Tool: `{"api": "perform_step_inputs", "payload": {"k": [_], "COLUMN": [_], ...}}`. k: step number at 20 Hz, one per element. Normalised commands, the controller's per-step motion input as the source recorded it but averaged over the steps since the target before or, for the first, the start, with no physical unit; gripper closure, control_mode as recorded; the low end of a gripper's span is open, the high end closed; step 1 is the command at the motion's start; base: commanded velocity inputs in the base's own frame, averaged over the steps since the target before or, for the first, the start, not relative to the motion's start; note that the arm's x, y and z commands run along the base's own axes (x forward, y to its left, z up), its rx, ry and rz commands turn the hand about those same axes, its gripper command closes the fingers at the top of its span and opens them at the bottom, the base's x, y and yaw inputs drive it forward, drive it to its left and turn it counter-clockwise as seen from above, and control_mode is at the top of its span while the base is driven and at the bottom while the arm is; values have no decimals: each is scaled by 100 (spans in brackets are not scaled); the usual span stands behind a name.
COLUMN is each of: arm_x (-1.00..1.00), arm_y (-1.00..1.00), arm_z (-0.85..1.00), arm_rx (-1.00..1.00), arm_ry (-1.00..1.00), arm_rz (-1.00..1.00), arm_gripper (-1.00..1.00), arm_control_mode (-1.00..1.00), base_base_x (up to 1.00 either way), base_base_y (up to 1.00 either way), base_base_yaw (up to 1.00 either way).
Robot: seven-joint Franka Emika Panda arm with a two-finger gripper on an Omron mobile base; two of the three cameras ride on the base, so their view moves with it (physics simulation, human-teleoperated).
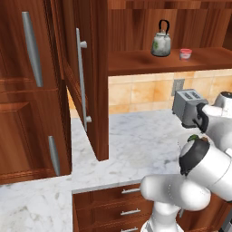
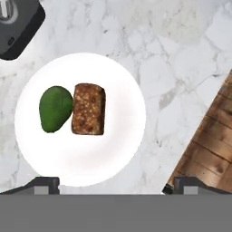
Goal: Pick the avocado and bread from the counter and place them on the plate. Then pick the jam from the cabinet and place it next to the plate. Lastly close the cabinet door.
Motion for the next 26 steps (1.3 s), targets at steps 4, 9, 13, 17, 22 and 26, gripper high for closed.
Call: {"api": "perform_step_inputs", "payload": {"k": [4, 9, 13, 17, 22, 26], "arm_x": [-28, -21, -20, -17, -15, -9], "arm_y": [29, 29, 23, 17, 15, 10], "arm_z": [28, 30, 37, 44, 52, 55], "arm_rx": [-15, -17, -11, -7, -5, -12], "arm_ry": [-8, -5, -11, -4, -6, -8], "arm_rz": [29, 30, 35, 31, 31, 19], "arm_gripper": [-100, -100, -100, -100, -100, -100], "arm_control_mode": [-100, -100, -100, -100, -100, -100], "base_base_x": [0, 0, 0, 0, 0, 0], "base_base_y": [0, 0, 0, 0, 0, 0], "base_base_yaw": [0, 0, 0, 0, 0, 0]}}
